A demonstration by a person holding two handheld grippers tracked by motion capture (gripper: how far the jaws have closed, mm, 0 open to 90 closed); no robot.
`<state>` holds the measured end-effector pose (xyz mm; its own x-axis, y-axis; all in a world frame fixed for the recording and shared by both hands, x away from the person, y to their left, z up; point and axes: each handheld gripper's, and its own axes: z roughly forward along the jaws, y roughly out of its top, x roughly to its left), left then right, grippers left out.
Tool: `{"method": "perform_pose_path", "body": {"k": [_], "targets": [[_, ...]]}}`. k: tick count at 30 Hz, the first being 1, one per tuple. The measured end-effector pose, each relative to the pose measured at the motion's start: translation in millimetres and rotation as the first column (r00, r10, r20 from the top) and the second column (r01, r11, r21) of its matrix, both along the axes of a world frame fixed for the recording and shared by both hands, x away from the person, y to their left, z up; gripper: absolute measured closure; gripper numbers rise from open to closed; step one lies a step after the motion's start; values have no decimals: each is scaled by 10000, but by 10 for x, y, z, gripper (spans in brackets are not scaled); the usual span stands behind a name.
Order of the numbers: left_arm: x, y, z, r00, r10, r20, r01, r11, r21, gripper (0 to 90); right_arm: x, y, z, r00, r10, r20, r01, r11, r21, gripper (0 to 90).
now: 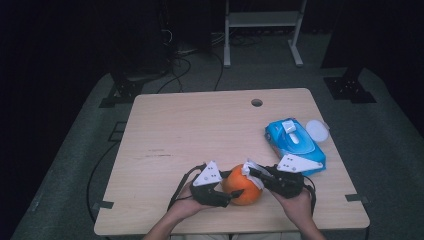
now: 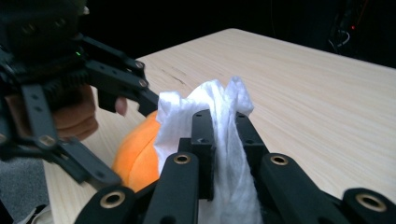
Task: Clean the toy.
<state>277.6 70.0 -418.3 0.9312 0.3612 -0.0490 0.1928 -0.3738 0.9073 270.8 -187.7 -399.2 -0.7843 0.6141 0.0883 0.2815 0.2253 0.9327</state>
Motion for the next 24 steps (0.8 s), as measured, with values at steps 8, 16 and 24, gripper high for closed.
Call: {"method": "perform_pose_path", "body": {"k": [8,16,24], "targets": [[65,-93,-146,9990,444,-83,-442,9986,277,97,30,-56,-45,9997,-48,-240,51,9999,149,808],[69,-96,-159,9952,976,33,-976,9952,-43,344,-108,92,72,9982,384,471,-372,9990,-251,807],[26,-76,-93,9972,751,62,-751,9972,-12,416,27,-137,1,9993,-341,177,343,9993,-118,807]]}}
